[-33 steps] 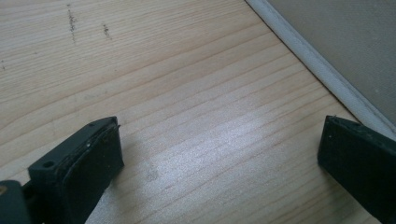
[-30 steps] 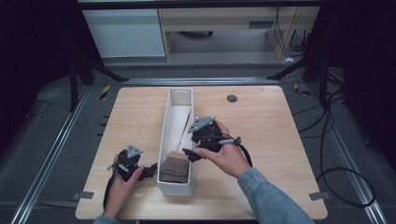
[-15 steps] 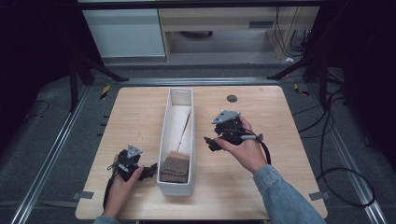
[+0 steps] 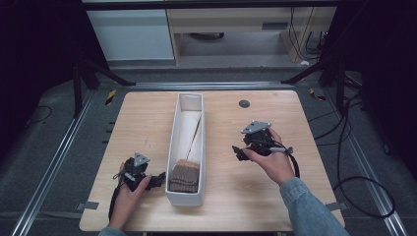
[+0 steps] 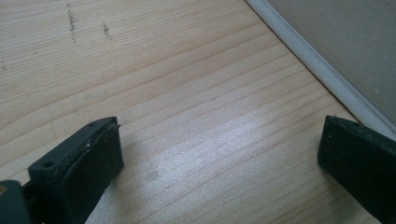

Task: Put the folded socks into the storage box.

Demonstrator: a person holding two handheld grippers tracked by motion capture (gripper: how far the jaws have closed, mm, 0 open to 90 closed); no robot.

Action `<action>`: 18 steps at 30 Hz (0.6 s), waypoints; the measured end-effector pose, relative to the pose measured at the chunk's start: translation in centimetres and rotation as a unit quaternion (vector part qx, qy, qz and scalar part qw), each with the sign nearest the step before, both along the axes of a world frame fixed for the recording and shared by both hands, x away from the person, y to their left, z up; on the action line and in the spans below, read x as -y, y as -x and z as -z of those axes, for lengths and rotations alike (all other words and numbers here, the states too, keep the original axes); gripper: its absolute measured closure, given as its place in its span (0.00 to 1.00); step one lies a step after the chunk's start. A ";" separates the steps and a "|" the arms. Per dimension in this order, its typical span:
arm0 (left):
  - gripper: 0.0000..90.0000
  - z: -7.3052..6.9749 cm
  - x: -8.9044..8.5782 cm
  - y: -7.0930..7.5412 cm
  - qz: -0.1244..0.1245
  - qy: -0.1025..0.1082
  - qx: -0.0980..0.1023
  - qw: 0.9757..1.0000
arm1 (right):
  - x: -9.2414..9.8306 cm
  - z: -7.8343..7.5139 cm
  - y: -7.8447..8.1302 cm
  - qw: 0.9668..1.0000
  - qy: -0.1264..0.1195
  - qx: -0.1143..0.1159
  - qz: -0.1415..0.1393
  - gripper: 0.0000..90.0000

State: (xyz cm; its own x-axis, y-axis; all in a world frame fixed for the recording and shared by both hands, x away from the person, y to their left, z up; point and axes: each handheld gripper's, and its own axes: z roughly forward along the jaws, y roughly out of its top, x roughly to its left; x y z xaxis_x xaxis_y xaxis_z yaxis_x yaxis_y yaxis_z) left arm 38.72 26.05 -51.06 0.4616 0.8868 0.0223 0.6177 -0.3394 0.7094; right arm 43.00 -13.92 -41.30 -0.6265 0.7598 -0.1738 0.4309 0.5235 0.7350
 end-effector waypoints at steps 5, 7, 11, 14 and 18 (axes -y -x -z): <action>0.00 0.0 0.0 0.0 0.000 0.000 0.000 1.000 | 1.0 1.1 -0.1 1.000 -0.006 -0.008 0.014 0.18; 0.00 0.0 0.0 0.0 0.000 0.000 0.000 1.000 | 1.3 1.5 -0.2 1.000 -0.009 -0.010 0.017 0.18; 0.00 0.0 0.0 0.0 0.000 0.000 0.000 1.000 | 1.9 2.3 -0.2 0.999 -0.015 -0.019 0.025 0.18; 0.00 0.0 0.0 0.0 0.000 0.000 0.000 1.000 | 2.3 2.9 -0.2 0.999 -0.019 -0.025 0.031 0.18; 0.00 0.0 0.0 0.0 0.000 0.000 0.000 1.000 | 2.7 3.6 -0.2 0.999 -0.021 -0.032 0.037 0.18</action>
State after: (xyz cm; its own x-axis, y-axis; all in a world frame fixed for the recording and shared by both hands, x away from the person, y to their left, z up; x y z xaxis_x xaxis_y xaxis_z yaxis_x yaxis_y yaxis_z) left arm 38.72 26.05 -51.05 0.4620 0.8866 0.0228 0.6177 -0.3401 0.7091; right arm 43.20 -16.63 -44.91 -0.5770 0.8103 -0.1027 0.5135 0.4576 0.7259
